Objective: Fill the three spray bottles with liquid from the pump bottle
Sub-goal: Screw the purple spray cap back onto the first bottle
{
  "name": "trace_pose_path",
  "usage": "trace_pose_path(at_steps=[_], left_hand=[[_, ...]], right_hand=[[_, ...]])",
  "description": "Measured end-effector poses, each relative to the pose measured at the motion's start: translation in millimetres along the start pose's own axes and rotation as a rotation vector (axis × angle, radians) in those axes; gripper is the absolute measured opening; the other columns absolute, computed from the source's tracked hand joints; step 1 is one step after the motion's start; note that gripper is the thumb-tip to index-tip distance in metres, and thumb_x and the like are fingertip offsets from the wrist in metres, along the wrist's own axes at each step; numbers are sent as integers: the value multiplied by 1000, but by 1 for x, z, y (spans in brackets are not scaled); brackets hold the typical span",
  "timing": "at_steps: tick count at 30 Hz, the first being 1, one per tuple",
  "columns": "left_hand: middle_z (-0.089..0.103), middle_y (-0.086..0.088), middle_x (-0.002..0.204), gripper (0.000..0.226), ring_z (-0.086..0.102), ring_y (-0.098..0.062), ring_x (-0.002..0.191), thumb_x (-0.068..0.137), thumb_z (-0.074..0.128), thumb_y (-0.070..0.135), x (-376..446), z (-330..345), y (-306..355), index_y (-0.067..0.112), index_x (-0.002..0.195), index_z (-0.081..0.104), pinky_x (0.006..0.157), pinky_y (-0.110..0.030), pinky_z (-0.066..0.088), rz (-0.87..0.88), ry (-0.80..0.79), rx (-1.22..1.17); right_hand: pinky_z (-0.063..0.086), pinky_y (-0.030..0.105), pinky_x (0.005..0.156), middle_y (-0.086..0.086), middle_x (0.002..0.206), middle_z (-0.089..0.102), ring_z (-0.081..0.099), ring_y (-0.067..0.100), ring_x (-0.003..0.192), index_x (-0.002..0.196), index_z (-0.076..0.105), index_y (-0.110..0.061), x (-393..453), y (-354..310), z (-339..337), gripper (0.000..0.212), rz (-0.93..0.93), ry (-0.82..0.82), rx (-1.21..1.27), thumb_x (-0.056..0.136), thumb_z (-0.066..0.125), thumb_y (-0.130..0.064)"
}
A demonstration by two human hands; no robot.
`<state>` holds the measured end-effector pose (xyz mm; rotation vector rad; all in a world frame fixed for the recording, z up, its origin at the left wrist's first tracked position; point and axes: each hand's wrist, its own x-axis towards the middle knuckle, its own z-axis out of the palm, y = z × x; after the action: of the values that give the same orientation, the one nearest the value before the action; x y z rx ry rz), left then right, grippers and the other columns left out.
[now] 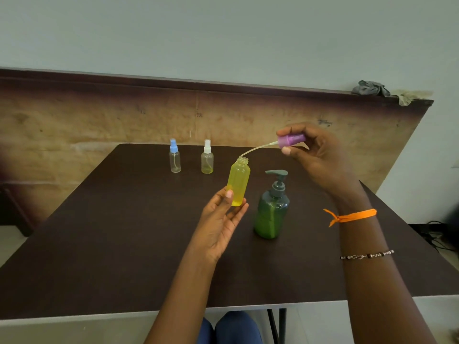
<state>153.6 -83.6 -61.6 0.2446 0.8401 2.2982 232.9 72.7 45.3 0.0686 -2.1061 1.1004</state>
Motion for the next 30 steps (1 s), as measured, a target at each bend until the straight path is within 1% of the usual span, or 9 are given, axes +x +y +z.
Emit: trace_pose_path(at_steps=[3,5,8,12,16,22,25,28,30], left_hand=[[62,-12,106,29,63,-19,90,93,47,13,0,-1,0,2,120,51,86,-32,53,-2,14,-5],[63,-12,106,30,63,-18,89,93,48,13,0,-2,1,2,121,51,86,-32,53,-5,21,-6],[63,-12,105,29,62,-18,90,93,49,12,-1,-3,2,3,120,51,86,-32,53,-9,19,1],[64,-10,99,21,63,-18,87,93,48,11,-4,0,2,6,112,55,86,-31,53,-17,0,26],[65,-10,97,20,64,-16,86,92,49,13,-6,0,5,6,110,56,86,-31,54,-10,-20,46],[65,-15,104,27,68,-16,85,92,50,15,-8,-4,8,0,114,56,77,-26,57,-26,-20,34],[68,-16,100,25,69,-16,87,92,49,16,-9,-2,11,-1,109,59,73,-23,57,-37,-32,27],[68,-16,101,25,69,-16,90,92,50,14,-9,0,11,-3,109,59,72,-23,57,-26,-26,-4],[68,-16,103,25,69,-16,90,92,49,13,-11,3,9,-3,110,58,71,-23,57,-20,-13,-34]], right_hand=[[46,10,79,-9,99,62,58,-6,94,96,61,-22,4,-1,-5,36,-14,-8,4,79,61,10],[46,11,80,-10,99,62,58,-5,93,95,60,-25,6,-3,-7,40,-14,-21,6,81,60,13],[46,12,79,-8,99,62,58,-3,94,94,60,-26,12,-6,-5,43,10,-137,-25,81,61,14],[50,20,84,-2,100,65,61,10,95,98,62,-23,26,-6,6,39,10,-306,-223,78,66,10],[53,23,82,-5,95,66,63,14,95,98,62,-18,36,-11,17,36,57,-453,-232,76,69,10],[51,27,85,-7,93,67,64,12,90,89,65,-21,47,-19,17,33,59,-628,-297,74,73,8],[51,24,80,-6,91,67,64,14,87,90,67,-19,49,-22,19,32,59,-677,-321,75,71,9],[52,20,71,-3,86,69,63,5,72,90,69,-15,53,-24,21,23,107,-659,-390,75,75,1],[53,17,62,2,79,70,64,3,63,91,70,-3,54,-26,22,14,173,-644,-371,77,75,-5]])
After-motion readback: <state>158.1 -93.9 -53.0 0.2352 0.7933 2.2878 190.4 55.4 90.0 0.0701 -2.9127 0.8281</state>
